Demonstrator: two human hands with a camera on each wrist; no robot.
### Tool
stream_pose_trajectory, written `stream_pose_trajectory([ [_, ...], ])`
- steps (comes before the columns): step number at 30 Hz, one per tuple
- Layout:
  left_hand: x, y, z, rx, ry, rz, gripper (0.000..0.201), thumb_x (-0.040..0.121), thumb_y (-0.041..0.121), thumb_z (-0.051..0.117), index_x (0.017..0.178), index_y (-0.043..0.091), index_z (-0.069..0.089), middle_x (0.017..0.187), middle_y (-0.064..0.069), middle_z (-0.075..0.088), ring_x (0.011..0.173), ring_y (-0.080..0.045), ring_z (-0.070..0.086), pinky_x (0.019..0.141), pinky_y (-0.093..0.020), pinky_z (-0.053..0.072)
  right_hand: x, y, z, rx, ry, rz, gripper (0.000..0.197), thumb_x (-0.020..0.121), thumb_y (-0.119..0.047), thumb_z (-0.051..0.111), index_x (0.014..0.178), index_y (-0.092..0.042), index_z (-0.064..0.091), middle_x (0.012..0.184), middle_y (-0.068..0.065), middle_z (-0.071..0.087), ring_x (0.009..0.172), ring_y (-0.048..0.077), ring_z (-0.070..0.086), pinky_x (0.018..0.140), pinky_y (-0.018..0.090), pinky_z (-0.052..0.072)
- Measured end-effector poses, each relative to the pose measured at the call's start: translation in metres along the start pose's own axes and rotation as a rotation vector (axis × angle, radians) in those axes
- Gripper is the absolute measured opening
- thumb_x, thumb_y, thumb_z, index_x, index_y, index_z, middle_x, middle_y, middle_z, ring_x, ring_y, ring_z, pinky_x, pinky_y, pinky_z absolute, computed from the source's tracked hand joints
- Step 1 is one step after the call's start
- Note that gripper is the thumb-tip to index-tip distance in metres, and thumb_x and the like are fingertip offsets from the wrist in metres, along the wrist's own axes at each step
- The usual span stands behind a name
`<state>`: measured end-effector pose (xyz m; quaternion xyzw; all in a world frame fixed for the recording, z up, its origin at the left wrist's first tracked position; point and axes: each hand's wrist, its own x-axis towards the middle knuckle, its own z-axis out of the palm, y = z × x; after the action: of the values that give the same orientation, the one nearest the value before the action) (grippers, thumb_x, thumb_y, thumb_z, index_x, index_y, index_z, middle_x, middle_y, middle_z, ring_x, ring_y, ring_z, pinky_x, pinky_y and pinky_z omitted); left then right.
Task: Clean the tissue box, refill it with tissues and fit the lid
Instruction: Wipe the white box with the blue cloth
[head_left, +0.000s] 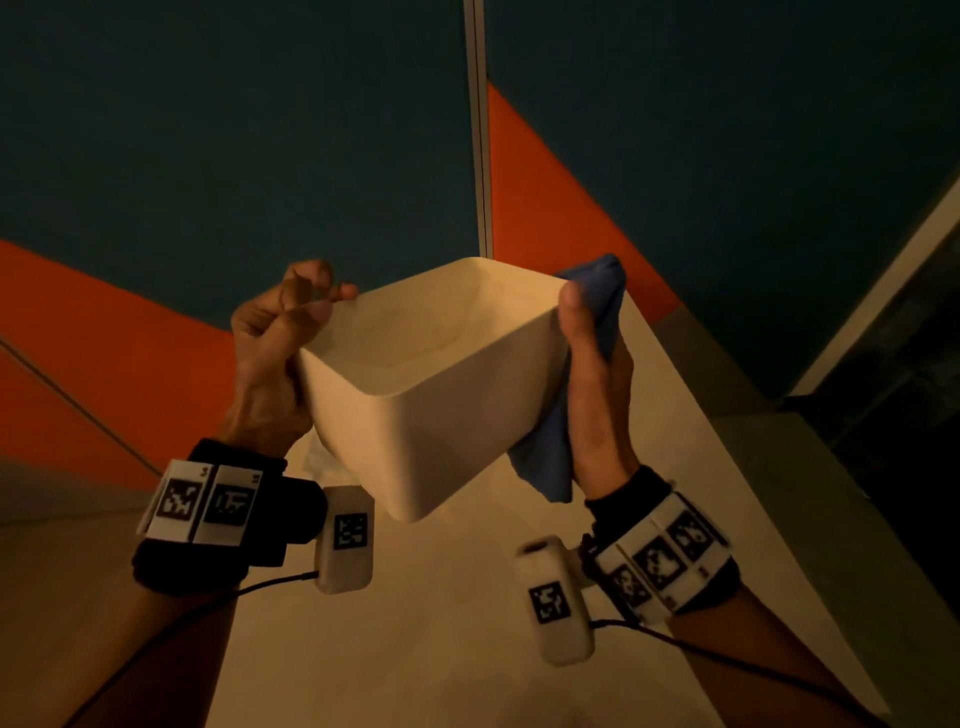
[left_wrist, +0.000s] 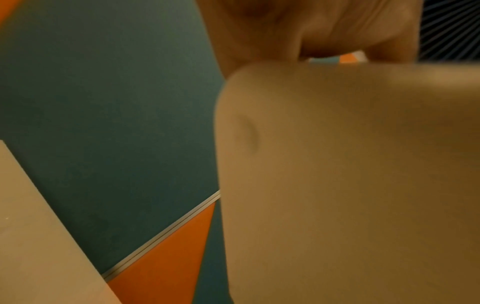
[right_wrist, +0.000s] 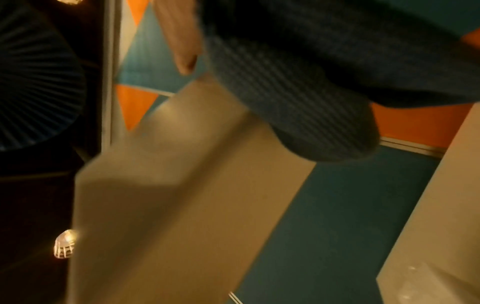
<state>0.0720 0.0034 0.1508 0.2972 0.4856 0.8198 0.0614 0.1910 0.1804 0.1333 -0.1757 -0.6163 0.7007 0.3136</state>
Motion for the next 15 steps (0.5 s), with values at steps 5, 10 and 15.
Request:
stream_pose_trajectory([
  [5,0.0,-0.007,0.006,0.112,-0.014,0.066,0.019,0.055,0.015,0.046,0.043,0.027,0.053,0.076,0.007,0.054,0.077,-0.011,0.057,0.078,-0.03,0.043,0.006,-0.007,-0.004,0.043,-0.045,0.126,0.044,0.074,-0.041,0.062,0.115,-0.024,0.06,0.106,0.001,0.068,0.098,0.021,0.063,0.081,0.035,0.051],
  [10,0.004,-0.014,0.005,0.324,0.019,0.12,0.023,0.062,0.017,0.044,0.046,0.029,0.054,0.085,0.005,0.051,0.084,-0.006,0.061,0.081,-0.023,0.046,0.005,-0.006,-0.007,0.099,-0.032,0.244,0.027,0.082,-0.036,0.067,0.107,-0.029,0.06,0.099,0.001,0.068,0.092,0.02,0.065,0.075,0.037,0.052],
  [15,0.0,0.0,0.02,0.925,0.021,0.297,0.039,0.096,0.045,0.033,0.069,0.029,0.057,0.097,0.0,0.06,0.1,-0.005,0.056,0.082,-0.021,0.042,0.009,-0.008,-0.008,0.204,0.058,0.264,0.015,0.085,-0.03,0.064,0.099,-0.029,0.059,0.087,-0.004,0.065,0.081,0.016,0.064,0.061,0.028,0.049],
])
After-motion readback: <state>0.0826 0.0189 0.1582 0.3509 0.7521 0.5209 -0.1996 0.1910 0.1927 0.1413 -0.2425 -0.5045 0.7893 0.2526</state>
